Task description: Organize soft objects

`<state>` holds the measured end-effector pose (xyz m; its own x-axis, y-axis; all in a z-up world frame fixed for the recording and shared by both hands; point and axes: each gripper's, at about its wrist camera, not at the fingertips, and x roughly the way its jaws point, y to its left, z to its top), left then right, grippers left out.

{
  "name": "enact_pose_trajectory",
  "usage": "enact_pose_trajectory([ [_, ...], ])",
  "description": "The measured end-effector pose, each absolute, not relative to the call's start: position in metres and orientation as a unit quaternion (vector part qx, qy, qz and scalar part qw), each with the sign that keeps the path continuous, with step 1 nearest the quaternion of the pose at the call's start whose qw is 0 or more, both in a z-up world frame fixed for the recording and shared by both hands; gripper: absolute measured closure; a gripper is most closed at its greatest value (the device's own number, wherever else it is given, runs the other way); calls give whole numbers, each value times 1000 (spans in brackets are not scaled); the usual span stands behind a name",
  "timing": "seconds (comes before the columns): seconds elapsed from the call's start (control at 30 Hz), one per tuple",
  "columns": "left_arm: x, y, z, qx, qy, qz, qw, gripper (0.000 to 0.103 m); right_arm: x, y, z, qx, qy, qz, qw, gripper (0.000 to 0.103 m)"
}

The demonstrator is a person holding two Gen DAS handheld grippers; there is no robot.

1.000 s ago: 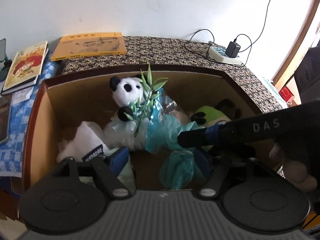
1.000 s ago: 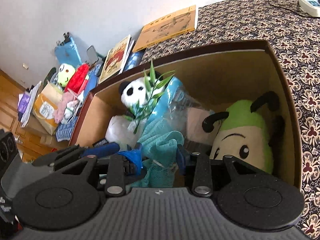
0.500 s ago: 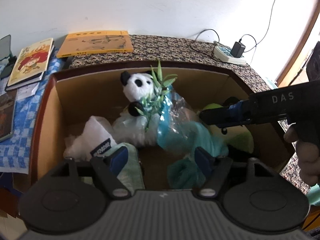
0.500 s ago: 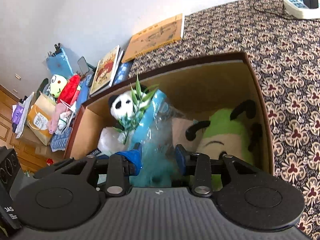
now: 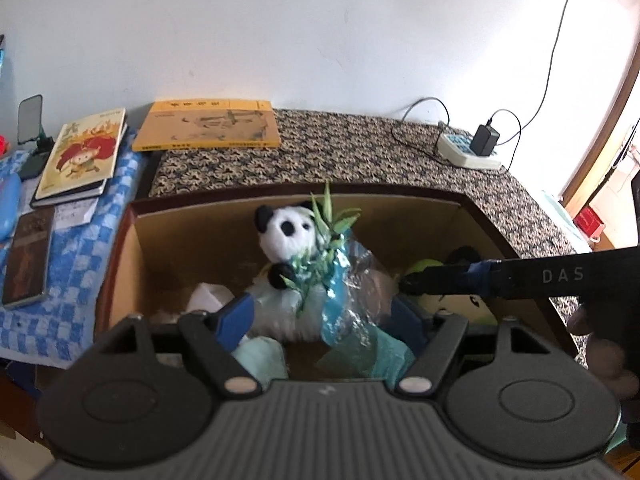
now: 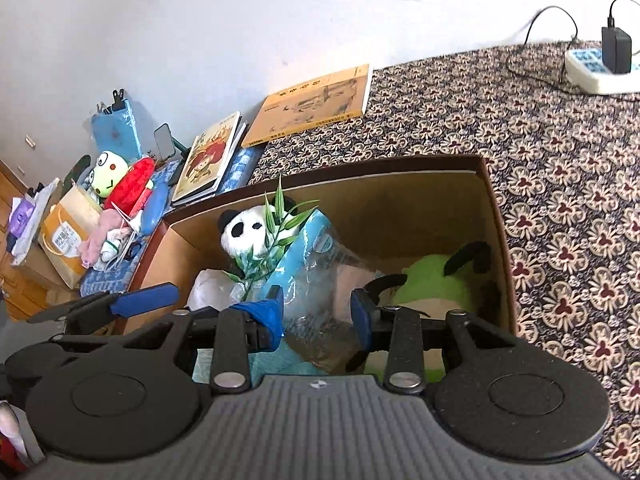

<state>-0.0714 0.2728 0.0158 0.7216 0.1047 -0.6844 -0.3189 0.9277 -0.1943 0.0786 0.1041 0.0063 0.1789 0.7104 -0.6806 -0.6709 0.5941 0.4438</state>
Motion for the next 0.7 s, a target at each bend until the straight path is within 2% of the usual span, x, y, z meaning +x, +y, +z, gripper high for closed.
enact_pose_trajectory([
  [0.37, -57, 237, 23, -120, 370, 114, 914, 29, 72, 79, 17, 21, 416, 450, 790, 83],
  [0.7, -35, 160, 42, -69, 379, 113, 916, 29, 80, 25, 27, 37, 372, 437, 818, 83],
])
